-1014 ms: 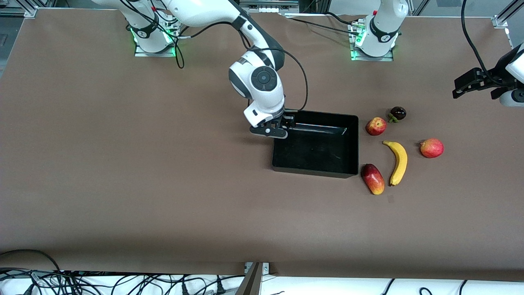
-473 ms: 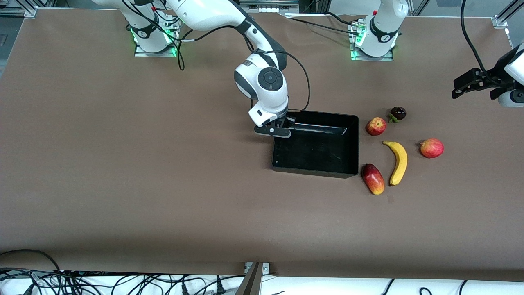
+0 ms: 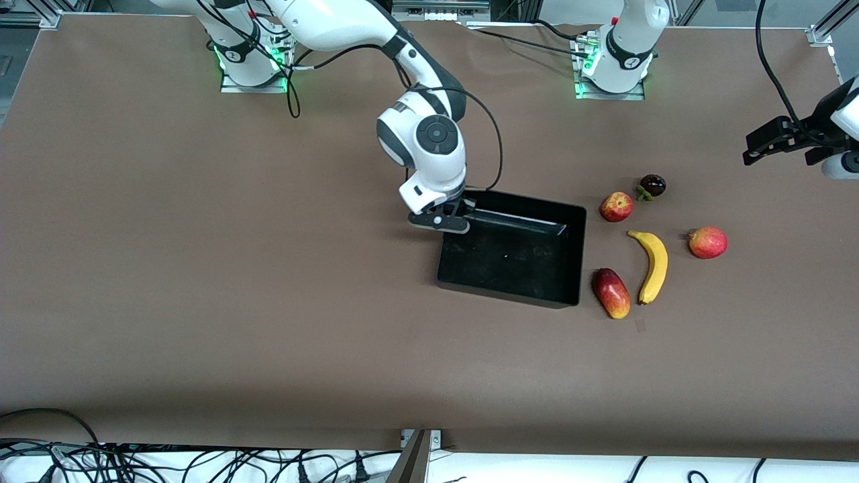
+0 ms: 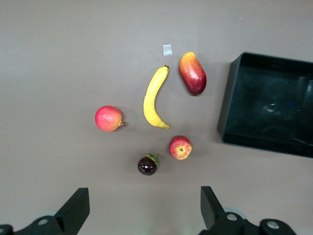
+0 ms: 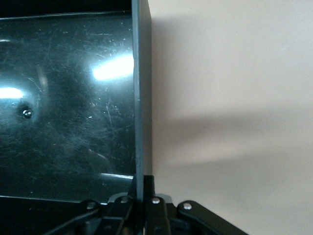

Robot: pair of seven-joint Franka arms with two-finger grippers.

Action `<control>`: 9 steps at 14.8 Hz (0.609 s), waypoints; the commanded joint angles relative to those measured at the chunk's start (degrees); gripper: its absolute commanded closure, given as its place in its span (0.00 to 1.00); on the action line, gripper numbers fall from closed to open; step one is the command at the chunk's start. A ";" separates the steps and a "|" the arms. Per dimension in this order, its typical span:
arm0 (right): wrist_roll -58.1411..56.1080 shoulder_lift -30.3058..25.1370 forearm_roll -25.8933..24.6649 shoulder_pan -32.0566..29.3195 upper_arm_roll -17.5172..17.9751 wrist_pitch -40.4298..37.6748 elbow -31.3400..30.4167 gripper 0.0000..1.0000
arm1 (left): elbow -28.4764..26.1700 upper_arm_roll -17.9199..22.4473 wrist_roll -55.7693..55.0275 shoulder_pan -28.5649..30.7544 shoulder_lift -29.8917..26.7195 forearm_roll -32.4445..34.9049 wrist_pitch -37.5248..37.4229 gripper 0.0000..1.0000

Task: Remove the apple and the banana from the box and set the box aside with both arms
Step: 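Drag the empty black tray away from the fruits with the right gripper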

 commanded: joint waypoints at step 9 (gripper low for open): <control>-40.16 -18.99 1.49 -24.43 -0.84 -14.89 -11.35 1.00 | -9.19 -2.64 -5.33 0.01 -4.73 -0.32 6.80 0.00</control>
